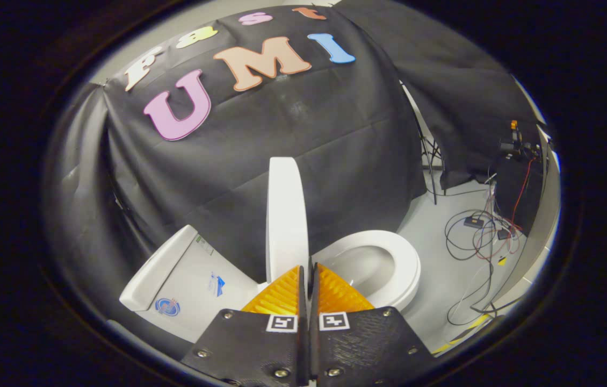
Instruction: Open the toilet lid.
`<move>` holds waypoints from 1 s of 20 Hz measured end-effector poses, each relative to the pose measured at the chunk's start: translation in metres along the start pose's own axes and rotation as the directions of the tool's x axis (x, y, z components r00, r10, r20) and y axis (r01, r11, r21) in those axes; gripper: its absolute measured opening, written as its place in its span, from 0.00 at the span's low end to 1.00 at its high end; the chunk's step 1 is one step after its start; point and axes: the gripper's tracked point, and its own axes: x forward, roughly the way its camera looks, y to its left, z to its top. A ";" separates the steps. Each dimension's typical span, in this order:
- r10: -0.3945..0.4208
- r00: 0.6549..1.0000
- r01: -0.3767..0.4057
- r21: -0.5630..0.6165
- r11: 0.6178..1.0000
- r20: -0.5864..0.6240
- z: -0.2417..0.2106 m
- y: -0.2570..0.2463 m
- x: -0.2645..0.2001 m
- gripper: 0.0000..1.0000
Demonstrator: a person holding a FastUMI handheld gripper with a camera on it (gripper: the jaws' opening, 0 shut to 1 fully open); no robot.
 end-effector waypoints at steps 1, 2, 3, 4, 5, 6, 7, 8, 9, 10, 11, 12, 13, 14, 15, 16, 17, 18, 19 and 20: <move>0.000 1.000 0.000 -0.009 1.000 0.010 0.000 0.005 -0.002 0.01; 0.002 1.000 -0.001 -0.018 1.000 0.020 0.000 0.010 -0.005 0.01; 0.004 1.000 -0.003 -0.030 1.000 0.031 0.001 0.015 -0.005 0.01; 0.006 0.999 -0.005 -0.042 0.999 0.032 -0.001 0.020 -0.007 0.01; 0.013 0.999 -0.011 -0.055 0.998 0.034 -0.002 0.027 -0.009 0.01; 0.022 0.999 -0.020 -0.072 0.997 0.030 -0.004 0.034 -0.010 0.01; 0.031 0.999 -0.029 -0.083 0.996 0.031 -0.003 0.041 -0.010 0.01; 0.038 0.999 -0.035 -0.096 0.995 0.029 -0.004 0.047 -0.012 0.01; 0.042 0.999 -0.038 -0.106 0.994 0.031 -0.005 0.051 -0.013 0.01; 0.048 0.998 -0.044 -0.112 0.993 0.032 -0.005 0.055 -0.015 0.01; 0.057 0.998 -0.053 -0.113 0.992 0.033 -0.007 0.061 -0.016 0.01; 0.065 0.997 -0.060 -0.121 0.991 0.034 -0.008 0.066 -0.018 0.01; 0.064 0.997 -0.058 -0.136 0.989 0.035 -0.009 0.068 -0.018 0.01; 0.055 0.998 -0.049 -0.146 0.988 0.039 -0.010 0.070 -0.018 0.01; 0.045 0.999 -0.040 -0.159 0.986 0.028 -0.014 0.072 -0.018 0.01; 0.039 0.999 -0.035 -0.173 0.984 0.023 -0.018 0.074 -0.019 0.01; 0.042 0.999 -0.038 -0.177 0.984 0.017 -0.021 0.078 -0.018 0.01; 0.057 0.998 -0.053 -0.170 0.984 0.016 -0.022 0.084 -0.019 0.01; 0.070 0.997 -0.066 -0.167 0.984 0.018 -0.024 0.090 -0.020 0.01; 0.075 0.997 -0.070 -0.177 0.982 0.018 -0.024 0.094 -0.021 0.01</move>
